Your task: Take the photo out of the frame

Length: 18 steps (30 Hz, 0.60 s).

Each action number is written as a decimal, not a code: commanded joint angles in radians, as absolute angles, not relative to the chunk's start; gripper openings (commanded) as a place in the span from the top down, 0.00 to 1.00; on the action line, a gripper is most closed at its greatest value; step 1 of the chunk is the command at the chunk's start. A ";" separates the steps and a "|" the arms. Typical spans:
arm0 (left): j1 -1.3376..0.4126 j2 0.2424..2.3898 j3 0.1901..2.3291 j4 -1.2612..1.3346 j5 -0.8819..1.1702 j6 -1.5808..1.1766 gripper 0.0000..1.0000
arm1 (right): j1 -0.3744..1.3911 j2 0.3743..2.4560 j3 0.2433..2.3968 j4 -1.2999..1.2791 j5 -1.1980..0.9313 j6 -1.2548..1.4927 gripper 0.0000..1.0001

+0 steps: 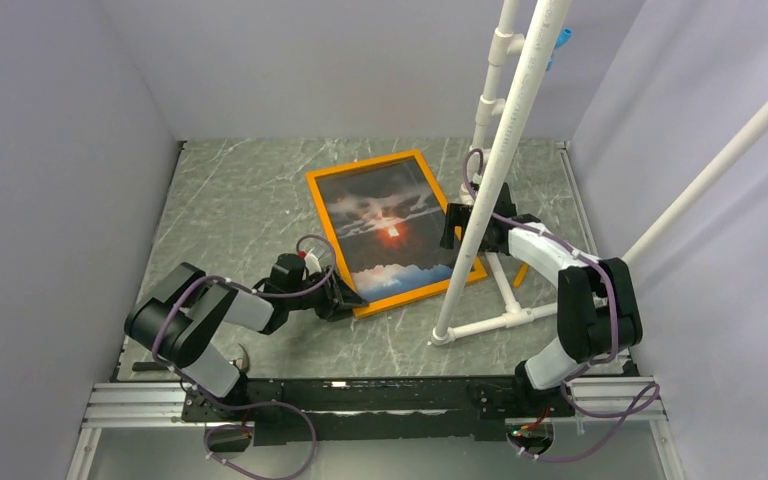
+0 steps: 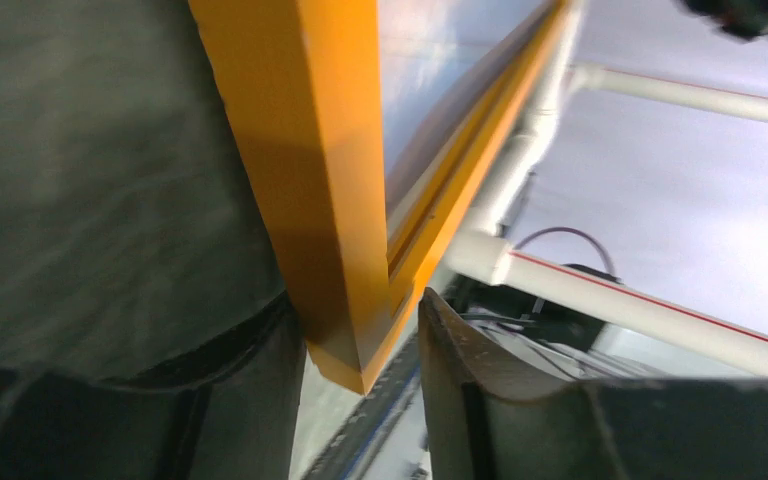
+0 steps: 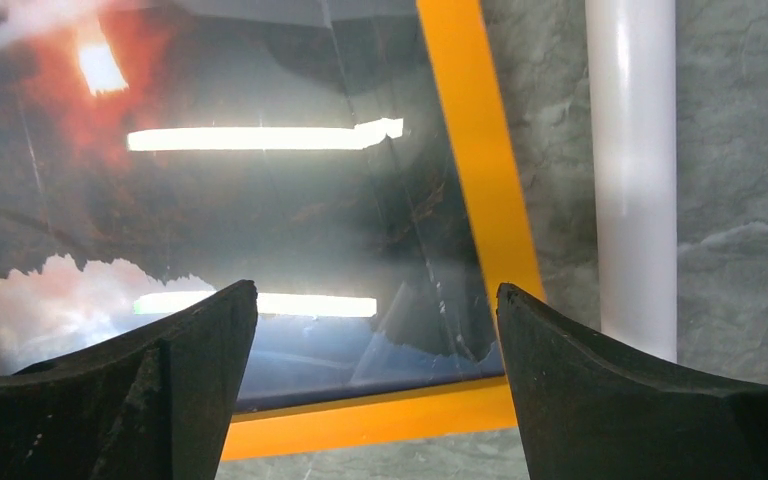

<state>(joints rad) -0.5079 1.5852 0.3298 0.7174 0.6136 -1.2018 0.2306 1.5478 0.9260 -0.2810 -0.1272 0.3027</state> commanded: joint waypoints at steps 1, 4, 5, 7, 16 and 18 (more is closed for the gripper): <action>-0.514 1.509 0.328 0.507 0.558 -1.039 0.50 | 0.228 1.587 1.009 -0.233 -0.095 0.258 0.14; -0.507 1.424 0.345 0.326 0.488 -0.973 0.41 | 0.225 1.621 1.051 -0.247 -0.086 0.242 0.16; -0.505 1.398 0.358 0.262 0.467 -0.950 0.38 | 0.225 1.633 1.064 -0.250 -0.091 0.236 0.18; -0.501 1.361 0.413 0.117 0.440 -0.903 0.35 | 0.224 1.663 1.087 -0.247 -0.115 0.225 0.22; -0.493 1.338 0.606 -0.176 0.293 -0.823 0.36 | 0.222 1.762 1.151 -0.274 -0.068 0.193 0.36; -0.490 1.379 0.651 -0.189 0.285 -0.818 0.37 | 0.222 1.773 1.150 -0.270 -0.073 0.196 0.38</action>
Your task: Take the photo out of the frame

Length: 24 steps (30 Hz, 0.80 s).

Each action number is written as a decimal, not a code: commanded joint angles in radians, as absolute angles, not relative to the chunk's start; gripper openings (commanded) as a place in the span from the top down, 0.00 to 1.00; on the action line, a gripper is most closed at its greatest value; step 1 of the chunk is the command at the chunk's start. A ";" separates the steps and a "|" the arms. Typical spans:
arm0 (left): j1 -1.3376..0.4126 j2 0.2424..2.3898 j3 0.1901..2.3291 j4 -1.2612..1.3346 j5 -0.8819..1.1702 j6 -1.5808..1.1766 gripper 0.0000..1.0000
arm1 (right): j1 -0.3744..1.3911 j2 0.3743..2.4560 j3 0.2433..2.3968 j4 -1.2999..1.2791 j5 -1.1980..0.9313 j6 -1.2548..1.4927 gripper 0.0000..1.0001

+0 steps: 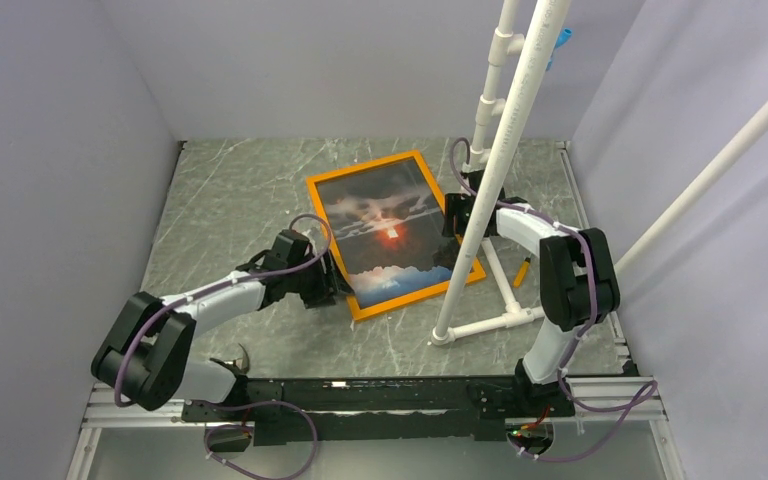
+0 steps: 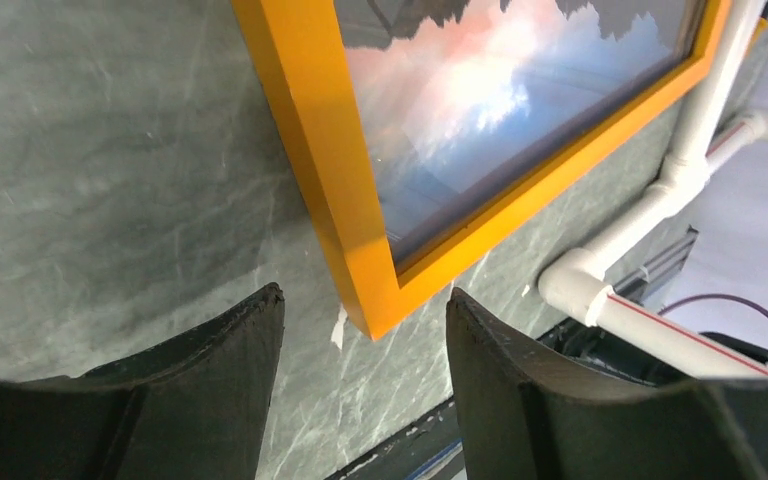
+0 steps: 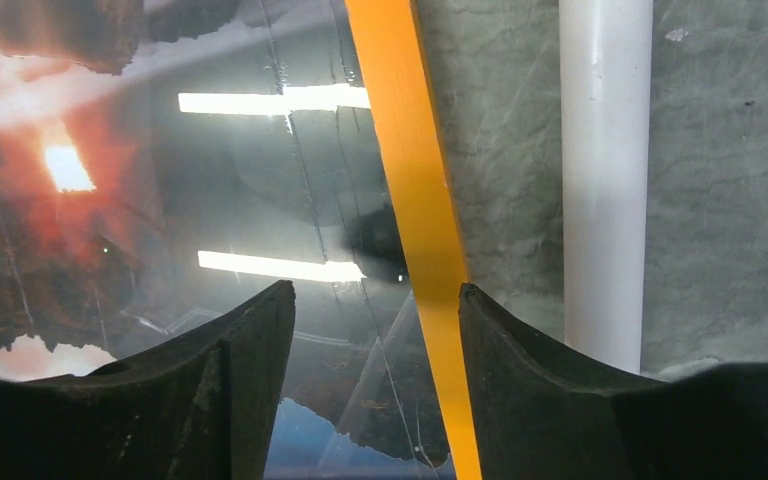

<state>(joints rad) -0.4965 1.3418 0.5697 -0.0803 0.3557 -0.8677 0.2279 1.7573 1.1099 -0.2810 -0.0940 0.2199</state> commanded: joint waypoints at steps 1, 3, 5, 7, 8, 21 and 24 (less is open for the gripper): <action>-0.491 1.402 0.670 -0.190 0.281 -0.816 0.37 | 0.223 1.778 1.147 -0.268 -0.072 0.200 0.40; -0.490 1.441 0.706 -0.183 0.271 -0.820 0.41 | 0.223 1.787 1.143 -0.262 -0.058 0.205 0.45; -0.490 1.475 0.740 -0.178 0.261 -0.820 0.45 | 0.223 1.802 1.151 -0.274 -0.038 0.207 0.48; -0.491 1.499 0.754 -0.163 0.267 -0.826 0.49 | 0.223 1.816 1.160 -0.281 -0.015 0.212 0.50; -0.490 1.508 0.758 -0.155 0.271 -0.830 0.51 | 0.222 1.822 1.162 -0.283 -0.004 0.213 0.50; -0.499 1.555 0.739 -0.119 0.267 -0.860 0.54 | 0.222 1.869 1.187 -0.309 0.084 0.211 0.55; -0.501 1.563 0.732 -0.103 0.275 -0.864 0.54 | 0.222 1.871 1.183 -0.295 0.057 0.203 0.65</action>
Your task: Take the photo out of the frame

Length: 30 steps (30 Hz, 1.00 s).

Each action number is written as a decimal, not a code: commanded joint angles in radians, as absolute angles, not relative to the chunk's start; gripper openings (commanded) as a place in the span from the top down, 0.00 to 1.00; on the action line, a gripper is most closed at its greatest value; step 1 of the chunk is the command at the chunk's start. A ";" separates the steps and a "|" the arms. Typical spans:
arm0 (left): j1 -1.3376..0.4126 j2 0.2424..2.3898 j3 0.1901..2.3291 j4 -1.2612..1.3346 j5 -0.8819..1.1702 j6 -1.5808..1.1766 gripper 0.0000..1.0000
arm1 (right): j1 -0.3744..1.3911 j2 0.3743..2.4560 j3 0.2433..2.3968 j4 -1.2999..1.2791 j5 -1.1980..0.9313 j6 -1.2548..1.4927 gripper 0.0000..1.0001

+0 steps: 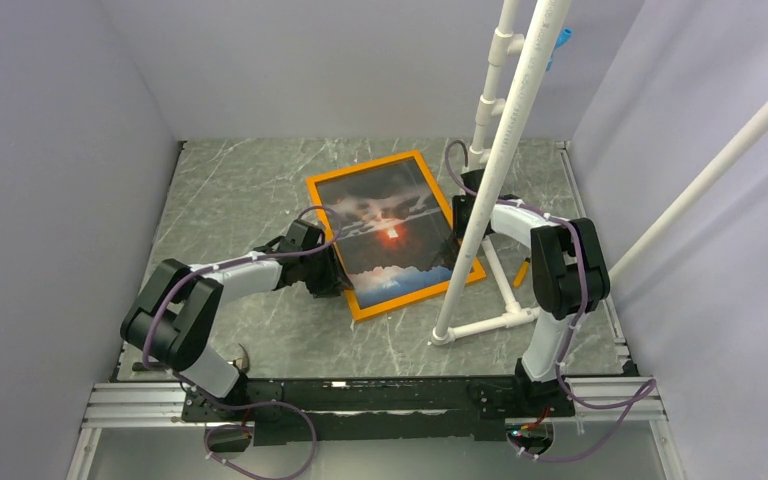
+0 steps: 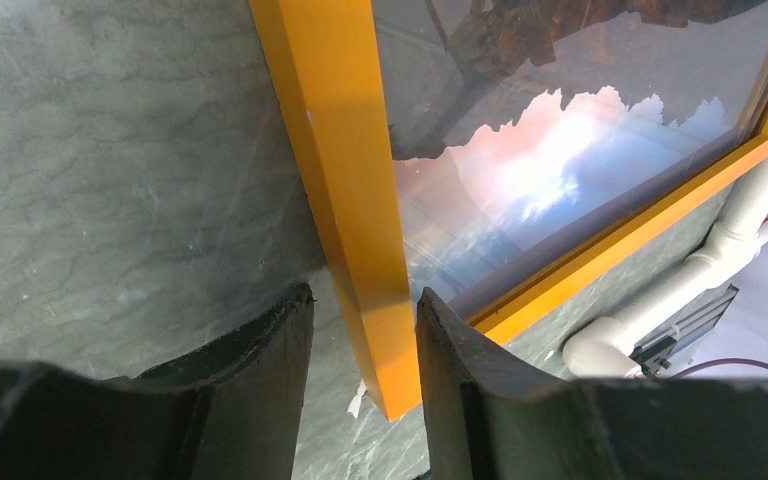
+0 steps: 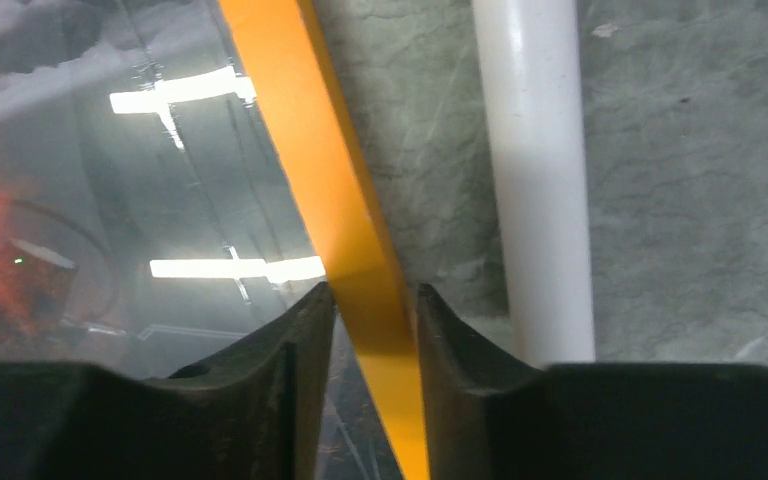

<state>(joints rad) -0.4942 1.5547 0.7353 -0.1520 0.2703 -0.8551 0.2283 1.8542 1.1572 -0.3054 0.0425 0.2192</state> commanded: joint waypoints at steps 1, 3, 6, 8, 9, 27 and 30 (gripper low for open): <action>-0.502 1.567 0.730 -0.098 0.278 -0.865 0.54 | 0.222 1.868 1.181 -0.290 0.054 0.201 0.69; -0.506 1.570 0.724 -0.089 0.286 -0.867 0.54 | 0.222 1.860 1.183 -0.291 0.046 0.194 0.75; -0.506 1.569 0.713 -0.071 0.293 -0.873 0.55 | 0.222 1.832 1.187 -0.292 0.030 0.188 0.92; -0.507 1.563 0.703 -0.061 0.293 -0.877 0.54 | 0.222 1.802 1.182 -0.285 0.013 0.185 1.00; -0.507 1.558 0.696 -0.055 0.293 -0.879 0.54 | 0.222 1.786 1.180 -0.284 0.006 0.181 1.00; -0.507 1.479 0.626 0.015 0.313 -0.877 0.45 | 0.224 1.657 1.171 -0.275 -0.130 0.147 1.00; -0.507 1.476 0.632 0.010 0.312 -0.868 0.47 | 0.224 1.649 1.166 -0.273 -0.143 0.149 1.00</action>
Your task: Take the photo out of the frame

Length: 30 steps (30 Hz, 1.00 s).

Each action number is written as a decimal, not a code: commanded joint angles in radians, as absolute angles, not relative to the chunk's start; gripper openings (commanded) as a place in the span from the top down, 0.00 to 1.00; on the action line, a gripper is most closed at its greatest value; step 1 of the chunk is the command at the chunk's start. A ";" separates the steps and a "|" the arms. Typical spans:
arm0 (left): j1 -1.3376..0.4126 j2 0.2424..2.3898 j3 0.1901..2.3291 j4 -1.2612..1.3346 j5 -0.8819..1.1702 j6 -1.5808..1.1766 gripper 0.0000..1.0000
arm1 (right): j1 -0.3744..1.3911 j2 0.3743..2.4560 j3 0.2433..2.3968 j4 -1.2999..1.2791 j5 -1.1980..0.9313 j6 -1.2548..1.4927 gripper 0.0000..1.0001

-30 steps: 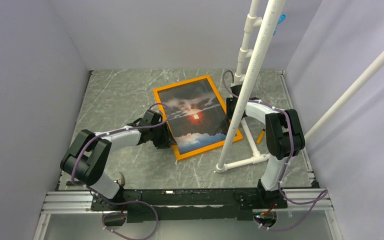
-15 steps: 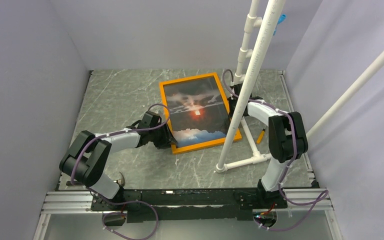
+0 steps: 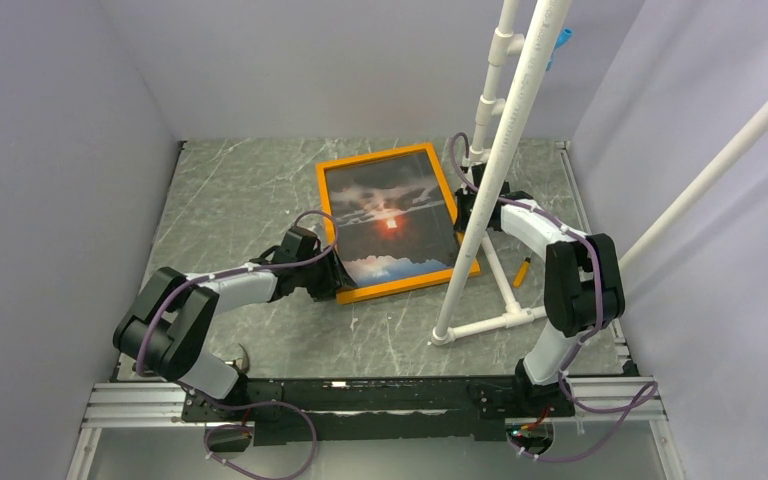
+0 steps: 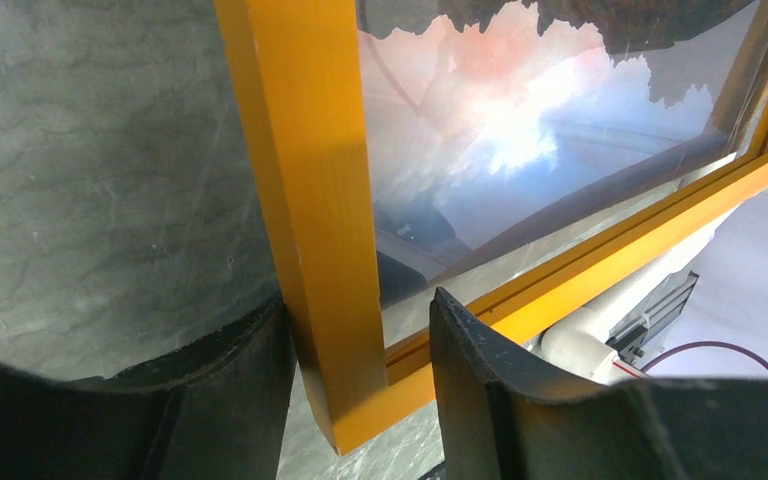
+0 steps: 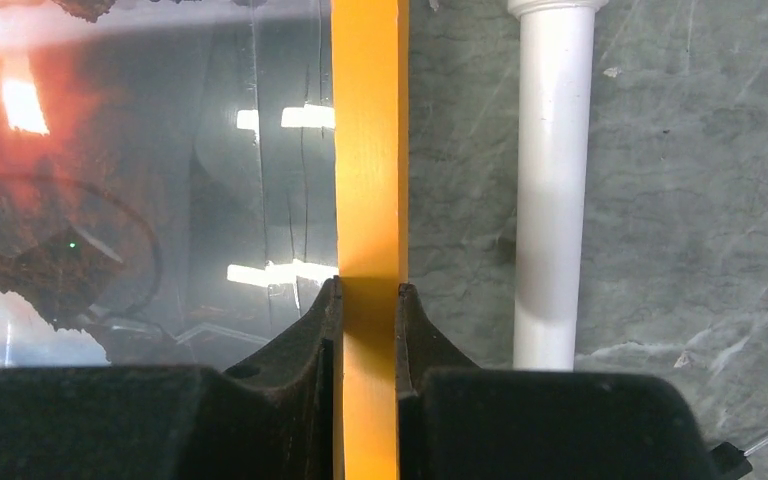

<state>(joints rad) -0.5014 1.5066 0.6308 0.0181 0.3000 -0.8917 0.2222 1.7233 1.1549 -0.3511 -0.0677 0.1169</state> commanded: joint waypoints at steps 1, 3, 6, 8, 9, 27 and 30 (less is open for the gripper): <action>-0.507 1.476 0.634 0.008 0.314 -0.867 0.48 | 0.224 1.648 1.166 -0.272 -0.146 0.149 1.00; -0.507 1.476 0.636 0.011 0.320 -0.864 0.52 | 0.223 1.645 1.164 -0.270 -0.152 0.147 1.00; -0.507 1.470 0.645 0.004 0.317 -0.852 0.63 | 0.224 1.643 1.163 -0.271 -0.148 0.146 1.00; -0.506 1.460 0.663 -0.032 0.310 -0.840 0.68 | 0.223 1.643 1.160 -0.269 -0.143 0.147 1.00; -0.506 1.452 0.672 -0.043 0.312 -0.834 0.71 | 0.223 1.642 1.160 -0.269 -0.139 0.149 1.00; -0.479 1.309 0.790 -0.087 0.436 -0.901 1.00 | 0.202 1.711 1.167 -0.306 -0.108 0.219 0.55; -0.469 1.274 0.777 -0.058 0.430 -0.937 1.00 | 0.165 1.726 1.173 -0.332 -0.162 0.260 0.42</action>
